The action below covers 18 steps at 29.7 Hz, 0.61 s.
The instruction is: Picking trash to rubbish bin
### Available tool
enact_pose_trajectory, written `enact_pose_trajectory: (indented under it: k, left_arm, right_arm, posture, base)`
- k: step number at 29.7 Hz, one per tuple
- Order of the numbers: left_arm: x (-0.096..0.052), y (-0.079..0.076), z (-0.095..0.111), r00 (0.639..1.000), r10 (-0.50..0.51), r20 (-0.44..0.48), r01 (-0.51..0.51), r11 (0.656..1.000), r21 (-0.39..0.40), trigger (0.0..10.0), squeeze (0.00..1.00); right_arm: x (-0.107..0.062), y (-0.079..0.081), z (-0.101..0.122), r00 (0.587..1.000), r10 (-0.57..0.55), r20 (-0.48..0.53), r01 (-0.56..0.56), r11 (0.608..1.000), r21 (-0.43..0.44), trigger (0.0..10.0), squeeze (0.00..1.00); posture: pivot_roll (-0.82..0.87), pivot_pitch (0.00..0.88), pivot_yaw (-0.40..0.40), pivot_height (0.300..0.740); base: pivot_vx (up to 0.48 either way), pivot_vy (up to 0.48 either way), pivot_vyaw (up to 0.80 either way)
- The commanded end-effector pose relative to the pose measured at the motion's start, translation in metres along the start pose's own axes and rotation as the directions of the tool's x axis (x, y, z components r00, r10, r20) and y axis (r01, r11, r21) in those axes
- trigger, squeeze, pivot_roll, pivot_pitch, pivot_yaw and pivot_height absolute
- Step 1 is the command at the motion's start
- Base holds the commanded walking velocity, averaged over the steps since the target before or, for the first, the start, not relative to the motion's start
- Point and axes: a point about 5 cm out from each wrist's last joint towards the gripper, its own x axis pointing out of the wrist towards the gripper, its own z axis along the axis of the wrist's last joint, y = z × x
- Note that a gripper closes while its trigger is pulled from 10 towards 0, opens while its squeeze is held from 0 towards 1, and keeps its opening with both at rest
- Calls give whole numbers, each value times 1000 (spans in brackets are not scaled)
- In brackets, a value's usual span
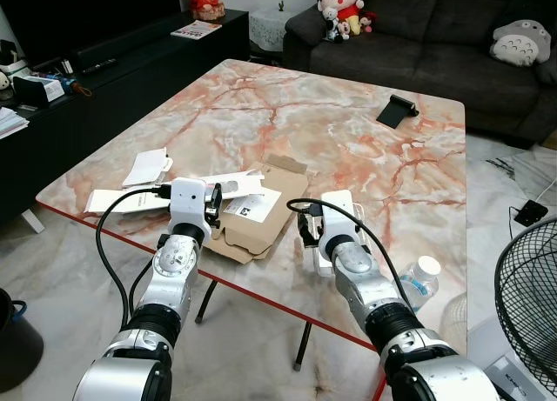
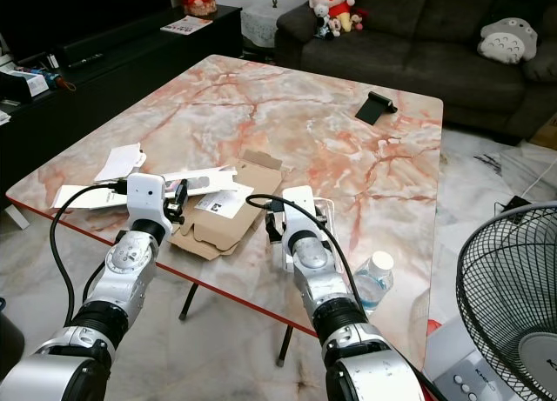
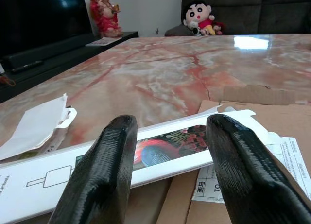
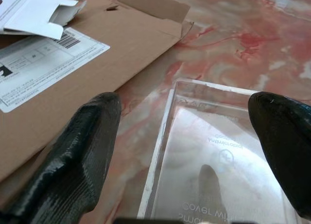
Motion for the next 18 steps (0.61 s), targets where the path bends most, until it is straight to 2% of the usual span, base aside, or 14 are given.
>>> enact_pose_trajectory:
  k: [1,6,10,16,18]
  left_arm:
    - [2,-1,2,1000,-6,-1,6,1000,-7,10000,0]
    - [2,-1,2,1000,-9,-2,9,1000,-10,10000,0]
    - [2,-3,1,1000,-16,-6,16,1000,-11,10000,0]
    - [1,-3,1,1000,-17,-6,17,1000,-12,10000,0]
    - [0,-3,-1,1000,-16,-12,16,1000,-12,10000,0]
  right_arm:
    - [0,3,6,1000,9,11,-9,1000,-23,10000,0]
    - [-1,8,9,1000,22,10,-22,999,-25,10000,0]
    - [-2,19,4,998,58,-10,-59,997,-43,10000,0]
    - [-3,21,3,998,62,-15,-62,997,-43,10000,0]
    - [-4,24,-4,996,71,-44,-73,996,-49,10000,0]
  posture:
    - [-21,0,-26,740]
    - [-24,0,-26,740]
    - [-24,0,-26,740]
    - [-24,0,-27,740]
    - [-24,0,-27,740]
  base:
    - [0,0,0]
    - [0,0,0]
    - [0,0,0]
    - [0,0,0]
    - [0,0,0]
